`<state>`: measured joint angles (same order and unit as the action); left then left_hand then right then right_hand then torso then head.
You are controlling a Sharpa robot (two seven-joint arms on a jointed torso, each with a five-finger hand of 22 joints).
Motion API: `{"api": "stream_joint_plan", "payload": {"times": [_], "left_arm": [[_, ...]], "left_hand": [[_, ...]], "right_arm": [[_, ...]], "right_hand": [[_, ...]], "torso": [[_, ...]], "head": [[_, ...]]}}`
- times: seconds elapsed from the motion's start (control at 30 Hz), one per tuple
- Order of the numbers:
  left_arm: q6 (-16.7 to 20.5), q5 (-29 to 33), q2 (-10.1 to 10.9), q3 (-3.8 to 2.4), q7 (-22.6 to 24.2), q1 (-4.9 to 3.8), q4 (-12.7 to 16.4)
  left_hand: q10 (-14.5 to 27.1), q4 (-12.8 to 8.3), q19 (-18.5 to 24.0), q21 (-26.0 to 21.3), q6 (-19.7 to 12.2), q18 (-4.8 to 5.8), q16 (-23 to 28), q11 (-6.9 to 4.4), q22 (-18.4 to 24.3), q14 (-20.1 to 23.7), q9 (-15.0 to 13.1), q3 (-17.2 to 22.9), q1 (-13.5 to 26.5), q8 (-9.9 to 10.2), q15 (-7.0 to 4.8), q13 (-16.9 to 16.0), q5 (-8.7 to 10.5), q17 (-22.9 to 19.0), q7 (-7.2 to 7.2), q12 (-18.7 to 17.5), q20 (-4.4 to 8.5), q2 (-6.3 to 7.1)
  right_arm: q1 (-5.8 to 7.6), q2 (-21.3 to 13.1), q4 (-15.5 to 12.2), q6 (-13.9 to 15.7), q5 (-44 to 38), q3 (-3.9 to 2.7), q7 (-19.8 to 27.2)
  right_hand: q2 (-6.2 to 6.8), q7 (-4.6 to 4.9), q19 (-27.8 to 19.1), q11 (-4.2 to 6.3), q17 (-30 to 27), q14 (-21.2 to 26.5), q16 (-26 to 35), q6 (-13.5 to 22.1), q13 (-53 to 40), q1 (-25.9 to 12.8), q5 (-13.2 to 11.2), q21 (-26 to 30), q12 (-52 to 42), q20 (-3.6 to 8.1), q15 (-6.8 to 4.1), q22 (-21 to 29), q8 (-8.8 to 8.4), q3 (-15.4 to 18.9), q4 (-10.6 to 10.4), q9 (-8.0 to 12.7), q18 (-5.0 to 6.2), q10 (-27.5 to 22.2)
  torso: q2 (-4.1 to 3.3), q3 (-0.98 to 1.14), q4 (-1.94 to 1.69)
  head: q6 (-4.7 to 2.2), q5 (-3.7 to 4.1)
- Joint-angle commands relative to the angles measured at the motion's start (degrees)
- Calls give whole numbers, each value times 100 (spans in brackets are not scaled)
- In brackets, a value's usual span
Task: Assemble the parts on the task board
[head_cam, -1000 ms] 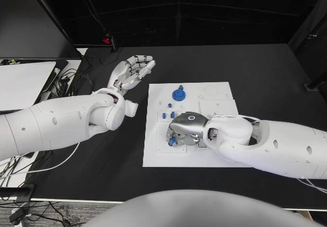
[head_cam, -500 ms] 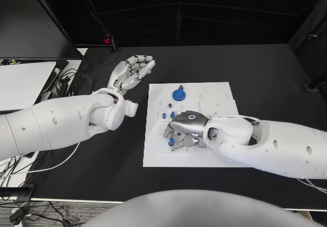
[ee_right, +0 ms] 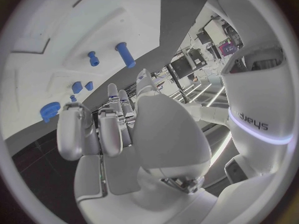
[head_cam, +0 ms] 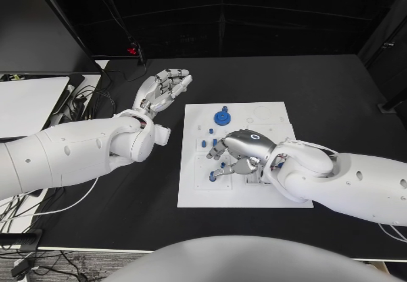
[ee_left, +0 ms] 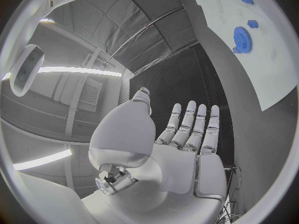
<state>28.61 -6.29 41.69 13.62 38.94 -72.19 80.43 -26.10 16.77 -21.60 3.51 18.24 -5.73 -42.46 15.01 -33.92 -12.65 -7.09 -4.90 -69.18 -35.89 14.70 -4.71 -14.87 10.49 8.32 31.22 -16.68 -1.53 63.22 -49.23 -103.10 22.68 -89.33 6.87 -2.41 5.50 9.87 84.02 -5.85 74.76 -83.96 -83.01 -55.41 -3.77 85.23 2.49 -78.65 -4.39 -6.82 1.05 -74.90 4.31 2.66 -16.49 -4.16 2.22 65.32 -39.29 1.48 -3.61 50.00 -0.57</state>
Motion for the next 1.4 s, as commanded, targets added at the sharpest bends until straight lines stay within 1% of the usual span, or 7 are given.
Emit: {"api": "stream_joint_plan", "payload": {"times": [0.03,0.5,0.63,0.73,0.87,1.1,1.4], "left_arm": [[-55,1,2,-6,612,-6,-6],[-19,2,-64,-5,599,-4,-46],[-26,2,-106,-5,594,-4,-80],[-23,2,-122,-5,592,-4,-95],[-21,2,-141,-5,588,-4,-122],[-27,3,-173,-5,583,-2,-142],[-27,3,-162,-5,579,2,-147]], "left_hand": [[37,-5,-19,19,-46,68,-27,-16,5,48,5,-20,18,-35,-4,5,-13,-5,860,36,-1,-57],[38,-5,-29,21,-48,68,-31,-16,-8,48,7,-24,18,-38,-4,7,-15,-9,860,41,-1,-57],[38,-4,-33,23,-48,67,-35,-16,-13,47,9,-29,17,-43,-4,8,-16,-13,860,46,-1,-57],[38,-4,-33,23,-48,67,-35,-16,-13,47,9,-29,17,-43,-4,8,-16,-13,860,46,-1,-57],[38,-4,-33,23,-48,67,-35,-16,-13,47,9,-29,17,-43,-4,8,-16,-13,860,46,-1,-57],[38,-4,-33,23,-48,67,-35,-16,-13,47,9,-29,17,-43,-4,8,-16,-13,860,46,-1,-57],[37,-3,-31,24,-48,66,-42,-16,-5,45,11,-35,18,-49,-4,10,-17,-20,860,54,-1,-60]], "right_arm": [[69,-321,-200,712,1876,-8,451],[453,-1768,-666,514,4906,-2,1090],[462,-2098,-677,452,4895,5,937],[463,-2232,-666,450,4602,8,800],[463,-2423,-681,550,3817,11,376],[460,-2671,-809,613,2682,46,-767],[455,-2837,-1024,266,1909,194,-1972]], "right_hand": [[3,58,17,-60,-63,-300,44,0,3,-96,22,79,-2,-44,50,-993,7,0,-10,6,86,5],[-304,-165,-1027,207,-1581,533,926,427,-758,-717,322,1688,-1313,67,-137,-377,51,522,19,19,418,717],[-566,-259,-2106,359,-1621,1159,710,703,-3953,-863,420,3049,-4964,49,-207,-52,359,861,13,-27,594,-397],[-913,-259,-2266,299,-541,774,33,820,-6570,-1093,487,3155,-7292,42,-140,-175,553,955,250,-20,632,413],[-656,-232,-1598,256,1518,-599,-697,761,-8618,-1464,708,2052,-8559,0,-22,-600,870,1141,0,-52,455,2462],[-120,-67,-209,38,1524,-604,-699,643,-8623,-1917,994,-79,-8561,-135,158,-1134,1542,516,-43,-204,56,2468],[-111,-120,598,83,1524,-604,-699,541,-8623,-1990,1050,-1134,-8561,-88,32,-1510,2198,367,-44,-468,-222,2468]], "torso": [[2,-5,-17],[-2,-26,-6],[-1,-60,-12],[-3,-55,-8],[12,-50,6],[12,-45,-6],[6,-52,35]], "head": [[0,51],[0,494],[0,653],[0,720],[0,780],[0,933],[0,1060]]}}
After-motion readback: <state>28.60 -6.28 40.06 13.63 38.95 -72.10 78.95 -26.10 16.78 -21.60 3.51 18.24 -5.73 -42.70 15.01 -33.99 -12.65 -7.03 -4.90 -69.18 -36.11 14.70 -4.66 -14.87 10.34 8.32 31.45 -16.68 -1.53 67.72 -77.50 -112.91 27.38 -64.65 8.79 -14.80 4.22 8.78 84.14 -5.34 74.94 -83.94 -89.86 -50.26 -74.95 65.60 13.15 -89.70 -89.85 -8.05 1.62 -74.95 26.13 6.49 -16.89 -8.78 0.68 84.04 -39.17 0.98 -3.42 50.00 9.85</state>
